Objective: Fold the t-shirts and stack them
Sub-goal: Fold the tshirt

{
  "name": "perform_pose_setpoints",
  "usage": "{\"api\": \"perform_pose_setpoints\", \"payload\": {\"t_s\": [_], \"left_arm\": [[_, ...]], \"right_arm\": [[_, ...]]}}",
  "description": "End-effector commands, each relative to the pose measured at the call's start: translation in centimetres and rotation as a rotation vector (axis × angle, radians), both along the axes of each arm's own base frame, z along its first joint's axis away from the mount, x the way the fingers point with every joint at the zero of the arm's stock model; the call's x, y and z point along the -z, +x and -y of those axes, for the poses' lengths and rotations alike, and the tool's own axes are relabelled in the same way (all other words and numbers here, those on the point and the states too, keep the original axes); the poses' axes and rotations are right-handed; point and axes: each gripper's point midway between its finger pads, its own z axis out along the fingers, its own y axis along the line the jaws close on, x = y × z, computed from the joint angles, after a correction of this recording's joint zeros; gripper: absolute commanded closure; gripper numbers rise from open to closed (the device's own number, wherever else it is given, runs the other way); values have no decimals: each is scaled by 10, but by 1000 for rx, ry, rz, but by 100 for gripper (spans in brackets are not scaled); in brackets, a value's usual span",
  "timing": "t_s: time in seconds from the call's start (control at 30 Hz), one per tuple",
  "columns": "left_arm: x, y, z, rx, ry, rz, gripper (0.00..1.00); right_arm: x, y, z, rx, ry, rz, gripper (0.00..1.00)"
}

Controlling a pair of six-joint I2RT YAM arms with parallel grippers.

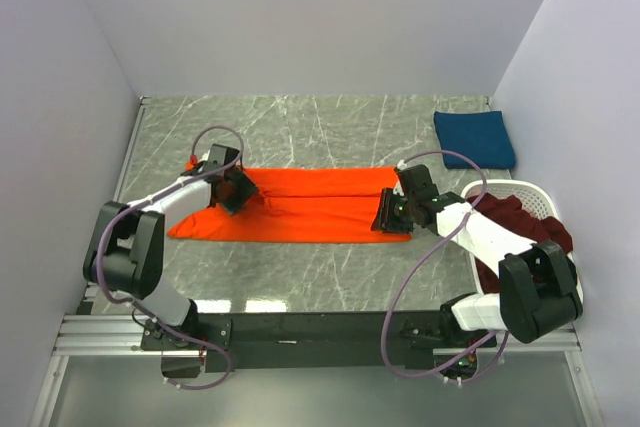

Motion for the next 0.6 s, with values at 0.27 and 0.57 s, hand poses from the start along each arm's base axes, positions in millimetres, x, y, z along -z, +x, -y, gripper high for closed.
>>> {"api": "perform_pose_setpoints", "payload": {"t_s": [0.27,0.57], "left_arm": [[-33,65,78,178,41,106,45],[-77,53,57,174,115,198,44]], "right_arm": [[-10,7,2,3,-16,40,58],[-16,16,-3,-56,-37,61,59]]}}
